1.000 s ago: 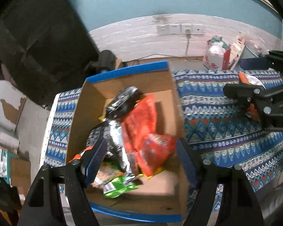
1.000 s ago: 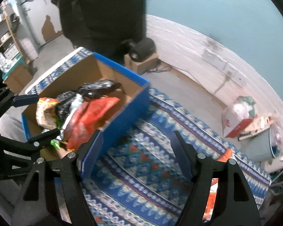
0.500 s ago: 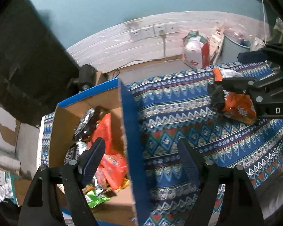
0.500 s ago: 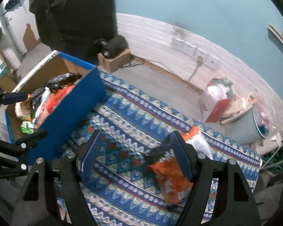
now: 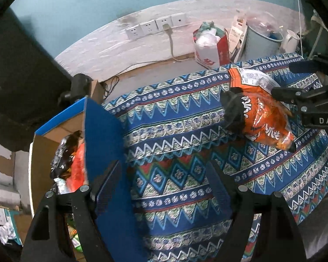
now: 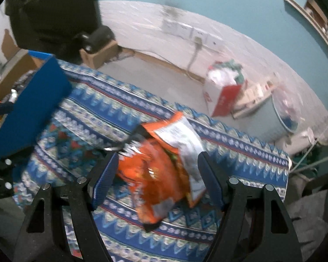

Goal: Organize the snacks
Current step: 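Move both tools back toward the orange chip bag on the cloth, then grasp the orange black-topped chip bag with the left tool while the right tool grasps the white-and-orange bag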

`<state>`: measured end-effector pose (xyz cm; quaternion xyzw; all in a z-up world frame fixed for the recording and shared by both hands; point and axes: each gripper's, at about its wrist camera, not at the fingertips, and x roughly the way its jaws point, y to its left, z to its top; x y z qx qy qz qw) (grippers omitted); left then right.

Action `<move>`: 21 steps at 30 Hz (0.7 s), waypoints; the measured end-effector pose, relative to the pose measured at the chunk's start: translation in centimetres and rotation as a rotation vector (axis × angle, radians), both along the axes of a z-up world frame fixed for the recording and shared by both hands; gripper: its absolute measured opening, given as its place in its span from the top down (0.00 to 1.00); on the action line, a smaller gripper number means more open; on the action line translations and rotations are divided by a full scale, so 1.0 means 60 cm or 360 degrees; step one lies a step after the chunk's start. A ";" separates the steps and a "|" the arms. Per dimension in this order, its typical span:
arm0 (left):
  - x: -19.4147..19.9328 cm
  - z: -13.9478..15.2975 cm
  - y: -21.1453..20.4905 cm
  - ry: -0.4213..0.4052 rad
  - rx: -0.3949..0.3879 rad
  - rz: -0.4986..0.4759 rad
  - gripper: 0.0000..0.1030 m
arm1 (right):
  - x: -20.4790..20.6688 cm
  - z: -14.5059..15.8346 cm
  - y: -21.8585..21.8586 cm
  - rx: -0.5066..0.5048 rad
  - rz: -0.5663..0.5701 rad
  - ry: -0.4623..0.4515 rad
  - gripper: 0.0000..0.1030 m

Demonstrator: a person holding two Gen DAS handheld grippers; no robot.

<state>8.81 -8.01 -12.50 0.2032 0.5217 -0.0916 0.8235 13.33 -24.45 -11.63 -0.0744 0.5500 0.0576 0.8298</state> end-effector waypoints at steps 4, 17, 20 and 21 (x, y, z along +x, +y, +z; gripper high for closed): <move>0.014 -0.022 -0.022 0.0028 0.0016 -0.0015 0.22 | 0.008 -0.030 -0.033 -0.0044 -0.0065 0.0044 0.28; 0.036 -0.081 -0.060 0.0153 0.0023 -0.0040 0.22 | -0.003 -0.104 -0.072 -0.0257 -0.0107 0.0235 0.28; 0.036 -0.083 -0.059 0.0162 0.0018 -0.0037 0.22 | -0.018 -0.110 -0.067 -0.0230 -0.0108 0.0264 0.28; 0.036 -0.082 -0.058 0.0164 0.0016 -0.0035 0.22 | -0.021 -0.112 -0.065 -0.0192 -0.0111 0.0284 0.28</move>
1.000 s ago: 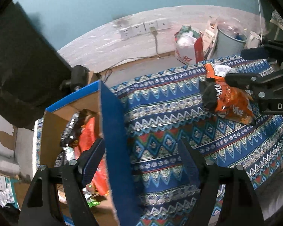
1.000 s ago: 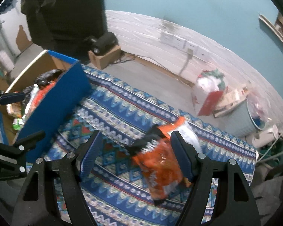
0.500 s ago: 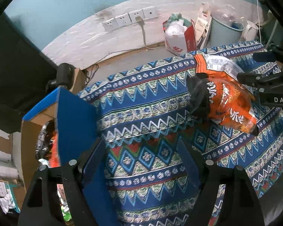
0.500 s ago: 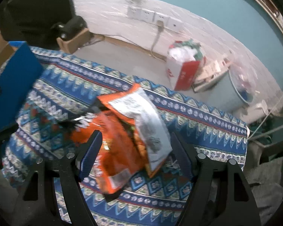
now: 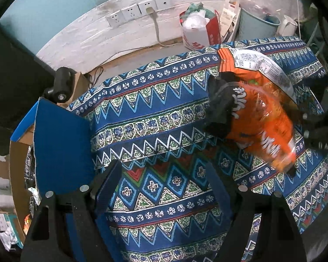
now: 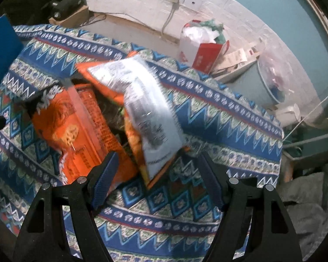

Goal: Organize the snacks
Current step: 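Grasp the orange black-topped chip bag with the left tool while the right tool grasps the white-and-orange bag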

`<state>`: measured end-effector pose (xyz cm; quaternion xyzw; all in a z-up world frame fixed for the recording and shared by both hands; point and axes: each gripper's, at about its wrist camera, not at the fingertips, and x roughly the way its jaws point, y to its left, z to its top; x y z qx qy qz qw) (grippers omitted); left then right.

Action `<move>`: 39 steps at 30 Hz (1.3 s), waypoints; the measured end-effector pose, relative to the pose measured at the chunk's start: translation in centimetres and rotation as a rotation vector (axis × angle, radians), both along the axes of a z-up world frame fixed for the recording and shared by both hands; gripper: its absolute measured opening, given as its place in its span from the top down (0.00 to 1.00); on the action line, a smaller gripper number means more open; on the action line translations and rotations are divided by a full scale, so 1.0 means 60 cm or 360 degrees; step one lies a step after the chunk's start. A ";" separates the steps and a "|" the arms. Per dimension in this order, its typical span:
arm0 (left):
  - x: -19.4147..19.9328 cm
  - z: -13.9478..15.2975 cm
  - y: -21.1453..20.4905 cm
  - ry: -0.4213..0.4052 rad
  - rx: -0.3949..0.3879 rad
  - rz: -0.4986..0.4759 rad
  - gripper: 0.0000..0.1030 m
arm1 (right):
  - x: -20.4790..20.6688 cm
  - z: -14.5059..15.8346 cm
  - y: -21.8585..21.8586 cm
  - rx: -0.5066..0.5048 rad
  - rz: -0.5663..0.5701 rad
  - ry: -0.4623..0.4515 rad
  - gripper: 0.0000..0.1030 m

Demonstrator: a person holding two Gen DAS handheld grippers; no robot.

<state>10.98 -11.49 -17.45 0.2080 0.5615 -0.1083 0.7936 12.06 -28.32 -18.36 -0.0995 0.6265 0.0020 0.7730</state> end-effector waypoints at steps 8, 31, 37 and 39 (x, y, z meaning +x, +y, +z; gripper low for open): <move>0.000 0.012 0.020 0.0006 -0.0030 0.0056 0.22 | -0.020 -0.010 0.058 0.0190 0.0031 0.0060 0.28; 0.023 0.013 -0.036 0.0142 -0.0300 0.0140 0.16 | -0.005 0.021 -0.015 0.0246 0.0026 -0.0011 0.27; 0.037 -0.031 -0.059 0.0221 -0.0215 0.0124 0.15 | 0.013 0.015 -0.023 0.0237 0.0066 -0.0018 0.27; 0.039 -0.039 -0.061 0.0231 -0.0225 0.0127 0.11 | 0.024 0.008 -0.021 0.0231 0.0080 -0.0019 0.27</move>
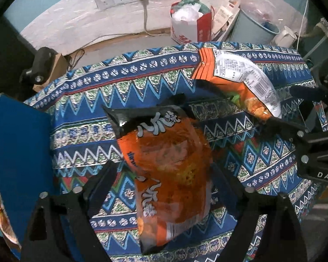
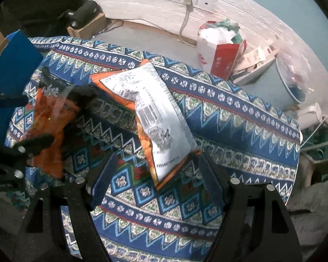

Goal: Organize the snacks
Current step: 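Grasp the orange black-topped chip bag with the left tool while the right tool grasps the white-and-orange bag, then carry the orange chip bag to the box with the left tool while the right tool carries the white bag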

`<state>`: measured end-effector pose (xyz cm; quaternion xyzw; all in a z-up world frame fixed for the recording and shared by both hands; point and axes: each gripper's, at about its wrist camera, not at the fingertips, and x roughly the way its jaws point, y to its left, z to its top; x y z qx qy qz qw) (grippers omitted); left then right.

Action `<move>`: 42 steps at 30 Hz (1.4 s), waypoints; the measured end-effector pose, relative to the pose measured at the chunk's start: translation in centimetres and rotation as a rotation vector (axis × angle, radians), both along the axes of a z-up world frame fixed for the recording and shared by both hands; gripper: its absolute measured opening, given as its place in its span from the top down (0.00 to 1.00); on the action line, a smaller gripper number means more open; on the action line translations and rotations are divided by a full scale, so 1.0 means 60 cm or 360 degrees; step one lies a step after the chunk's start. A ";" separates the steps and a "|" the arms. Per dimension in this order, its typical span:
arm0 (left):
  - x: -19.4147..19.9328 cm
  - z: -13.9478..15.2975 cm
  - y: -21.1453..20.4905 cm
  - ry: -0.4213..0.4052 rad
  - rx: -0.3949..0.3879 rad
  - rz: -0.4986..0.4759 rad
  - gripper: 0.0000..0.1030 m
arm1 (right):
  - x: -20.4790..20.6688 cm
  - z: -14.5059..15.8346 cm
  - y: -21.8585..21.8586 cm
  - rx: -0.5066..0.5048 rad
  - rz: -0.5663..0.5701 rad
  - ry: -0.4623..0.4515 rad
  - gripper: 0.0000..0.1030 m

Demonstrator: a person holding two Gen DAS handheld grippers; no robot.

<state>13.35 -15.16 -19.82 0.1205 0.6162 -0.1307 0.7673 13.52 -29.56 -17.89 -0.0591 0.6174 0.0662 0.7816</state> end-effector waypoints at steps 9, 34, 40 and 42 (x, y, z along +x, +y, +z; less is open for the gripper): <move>0.017 -0.026 0.014 0.0054 -0.0111 0.0026 0.05 | 0.047 -0.035 0.007 -0.0023 0.0059 0.0009 0.27; 0.002 -0.024 0.048 -0.0072 0.0058 -0.0037 0.44 | 0.053 -0.075 0.011 -0.0002 0.0011 0.0020 0.63; -0.026 0.029 0.062 -0.0209 0.0079 -0.0059 0.44 | 0.041 -0.037 0.020 0.0035 -0.0010 -0.0073 0.65; -0.032 0.041 0.066 -0.0245 0.0084 -0.0066 0.44 | 0.035 -0.024 0.027 0.0043 -0.0005 -0.0095 0.65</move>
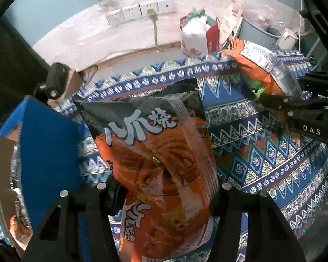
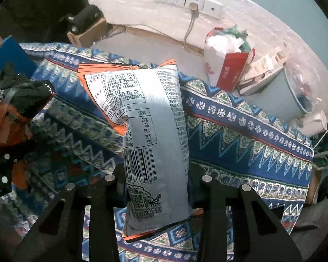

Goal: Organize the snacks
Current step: 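Carry the orange chip bag to the box with the left tool while the right tool carries the white bag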

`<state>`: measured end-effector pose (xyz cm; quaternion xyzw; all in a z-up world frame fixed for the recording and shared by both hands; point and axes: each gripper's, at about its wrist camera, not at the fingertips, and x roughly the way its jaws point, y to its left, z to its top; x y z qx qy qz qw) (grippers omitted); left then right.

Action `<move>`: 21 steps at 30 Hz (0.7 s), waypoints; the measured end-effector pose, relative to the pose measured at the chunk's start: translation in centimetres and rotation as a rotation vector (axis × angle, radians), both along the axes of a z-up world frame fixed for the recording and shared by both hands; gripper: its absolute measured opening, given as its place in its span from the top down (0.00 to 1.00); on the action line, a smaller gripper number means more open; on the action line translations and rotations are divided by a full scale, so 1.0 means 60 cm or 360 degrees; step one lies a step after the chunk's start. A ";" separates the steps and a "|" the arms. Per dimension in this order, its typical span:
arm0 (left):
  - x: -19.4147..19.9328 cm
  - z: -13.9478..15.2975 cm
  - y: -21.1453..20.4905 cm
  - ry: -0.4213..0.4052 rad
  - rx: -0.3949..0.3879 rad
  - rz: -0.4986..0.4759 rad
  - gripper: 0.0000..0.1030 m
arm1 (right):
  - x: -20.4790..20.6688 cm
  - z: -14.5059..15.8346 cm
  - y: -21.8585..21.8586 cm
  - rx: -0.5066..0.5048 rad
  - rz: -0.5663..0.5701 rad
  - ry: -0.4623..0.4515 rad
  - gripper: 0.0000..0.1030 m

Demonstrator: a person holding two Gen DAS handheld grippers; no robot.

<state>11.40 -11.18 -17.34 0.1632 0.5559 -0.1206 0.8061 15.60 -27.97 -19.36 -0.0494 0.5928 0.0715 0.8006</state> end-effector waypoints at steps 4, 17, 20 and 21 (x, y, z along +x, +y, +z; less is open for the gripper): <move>-0.013 0.025 0.000 -0.0059 -0.0003 -0.0003 0.44 | -0.014 0.030 0.016 0.0015 0.0011 -0.0046 0.65; -0.047 0.104 0.032 -0.0205 -0.0067 -0.0001 0.44 | -0.057 0.131 0.055 0.0115 0.0005 -0.0176 0.65; -0.060 0.125 0.041 -0.0237 -0.0083 -0.0004 0.44 | -0.067 0.152 0.062 0.0139 0.0006 -0.0201 0.65; -0.063 0.130 0.045 -0.0245 -0.0087 -0.0006 0.44 | -0.071 0.160 0.065 0.0145 0.0006 -0.0211 0.65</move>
